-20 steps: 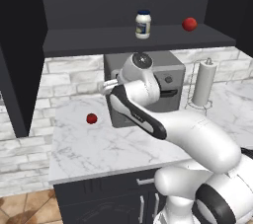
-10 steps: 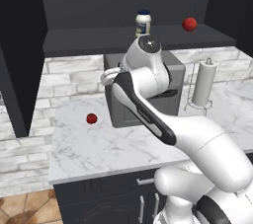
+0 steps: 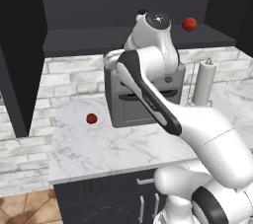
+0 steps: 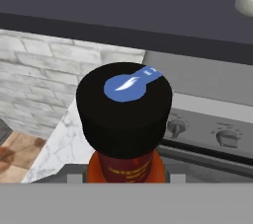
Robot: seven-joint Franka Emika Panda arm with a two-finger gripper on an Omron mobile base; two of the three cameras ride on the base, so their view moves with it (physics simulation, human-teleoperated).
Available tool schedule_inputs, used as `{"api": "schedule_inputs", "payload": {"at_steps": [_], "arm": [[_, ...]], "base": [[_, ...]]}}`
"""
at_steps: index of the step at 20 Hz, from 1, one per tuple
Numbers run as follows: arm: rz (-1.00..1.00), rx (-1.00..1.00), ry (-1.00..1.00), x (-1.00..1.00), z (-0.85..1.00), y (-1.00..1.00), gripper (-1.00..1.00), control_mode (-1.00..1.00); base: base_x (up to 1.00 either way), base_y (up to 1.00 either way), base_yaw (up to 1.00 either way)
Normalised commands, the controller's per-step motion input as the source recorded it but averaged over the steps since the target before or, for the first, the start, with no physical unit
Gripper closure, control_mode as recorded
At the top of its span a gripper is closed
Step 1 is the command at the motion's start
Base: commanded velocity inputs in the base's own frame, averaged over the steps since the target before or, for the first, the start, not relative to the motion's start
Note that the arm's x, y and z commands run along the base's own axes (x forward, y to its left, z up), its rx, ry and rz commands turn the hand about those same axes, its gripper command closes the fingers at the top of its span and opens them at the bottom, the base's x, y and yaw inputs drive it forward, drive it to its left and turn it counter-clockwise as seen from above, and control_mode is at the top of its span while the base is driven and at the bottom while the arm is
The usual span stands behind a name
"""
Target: Pick the mayonnaise and condiment bottle from the counter and place them in the cabinet.
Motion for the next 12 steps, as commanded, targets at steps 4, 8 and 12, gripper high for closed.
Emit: {"api": "schedule_inputs", "payload": {"at_steps": [4,8,12], "arm": [[0.0,-0.03,-0.01,0.0,0.65,-0.18,1.0,-1.0],[0.0,-0.03,-0.03,-0.03,0.64,-0.05,1.0,-1.0],[0.0,-0.05,-0.03,-0.01,0.47,0.0,1.0,-1.0]], "base": [[0.0,0.0,0.0],[0.0,0.0,0.0],[0.0,0.0,0.0]]}}
